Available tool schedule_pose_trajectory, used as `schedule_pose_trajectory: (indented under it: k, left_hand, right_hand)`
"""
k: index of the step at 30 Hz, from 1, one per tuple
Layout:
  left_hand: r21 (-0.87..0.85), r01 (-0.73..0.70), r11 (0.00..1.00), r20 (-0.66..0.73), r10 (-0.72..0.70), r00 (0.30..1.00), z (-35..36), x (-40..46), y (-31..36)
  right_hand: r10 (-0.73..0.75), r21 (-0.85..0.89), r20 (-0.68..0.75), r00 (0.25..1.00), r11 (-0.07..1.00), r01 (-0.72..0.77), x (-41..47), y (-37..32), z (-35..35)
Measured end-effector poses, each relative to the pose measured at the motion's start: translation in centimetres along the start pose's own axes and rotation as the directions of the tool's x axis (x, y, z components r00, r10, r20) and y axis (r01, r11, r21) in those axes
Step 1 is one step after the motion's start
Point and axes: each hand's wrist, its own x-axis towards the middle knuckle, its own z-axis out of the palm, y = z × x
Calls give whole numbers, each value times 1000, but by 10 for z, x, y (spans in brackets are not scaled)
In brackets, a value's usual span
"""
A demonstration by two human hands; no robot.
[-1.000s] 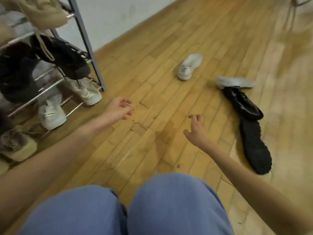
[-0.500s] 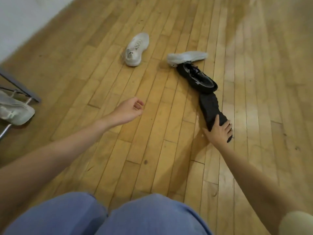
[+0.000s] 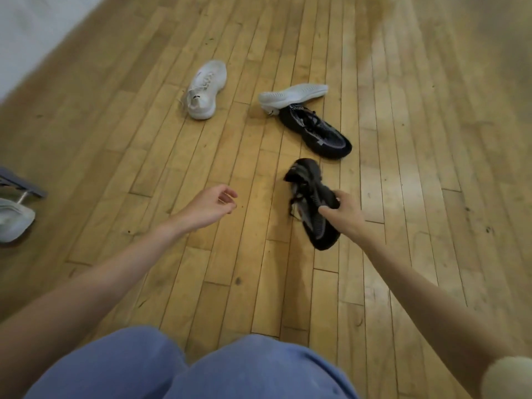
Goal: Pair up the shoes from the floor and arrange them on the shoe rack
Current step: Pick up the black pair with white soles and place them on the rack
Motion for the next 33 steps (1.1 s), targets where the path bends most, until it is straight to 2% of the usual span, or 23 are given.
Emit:
schedule_pose_trajectory:
  k: [3,5,7,10,12,14,16,17,19,21,22,24,27,30,33]
  left_hand:
    - [55,-9,998,-81,14,997,-1,-2,3]
    - [77,-16,997,-143,27,989,-7,-7,2]
    - [68,-23,997,-133,32,991,-18,-14,-5]
    - [39,33,999,74,-36,997,-32,-31,-19]
    - [77,81,994,233,-97,968,-33,-42,-28]
    - [77,131,988,287,-147,947,-30,-47,-41]
    - [14,171,985,230,-169,958,-27,-48,-54]
    - [-24,193,981,182,-185,966,-25,-48,-56]
    - [-106,236,966,62,-231,971,-24,-48,-58]
    - [-189,246,951,-75,-264,962,-23,-47,-58]
    - [-240,241,940,-135,-278,951,-23,-46,-61]
    - [-375,228,898,-225,-327,918,-28,-42,-67]
    - [-495,218,841,-260,-383,887,-42,-28,-68]
    - [-511,224,830,-256,-395,882,-50,-8,-67]
    - [-499,211,841,-267,-381,885,-53,8,-62]
  right_hand:
    - [-122,79,231,965,991,106,-17,-14,14]
    - [-173,121,358,918,983,138,-21,-22,24]
    - [-212,128,483,850,977,171,-20,-30,31]
    - [-253,135,627,737,967,218,-19,-42,37]
    - [-255,127,650,716,965,228,-16,-48,41]
    - [-265,146,639,722,963,225,-7,-51,43]
    - [-267,169,601,753,964,206,9,-51,44]
    - [-252,172,551,796,967,187,19,-50,45]
    - [-201,160,372,906,976,151,41,-46,50]
    - [-158,130,169,973,982,137,69,-44,55]
    - [-143,73,95,985,988,136,85,-44,57]
    - [-103,-164,-1,995,981,101,123,-44,57]
    - [-56,-483,-11,998,874,44,175,-47,59]
    - [-12,-596,3,1000,803,11,210,-48,62]
    - [-11,-651,-100,995,757,-57,235,-45,68]
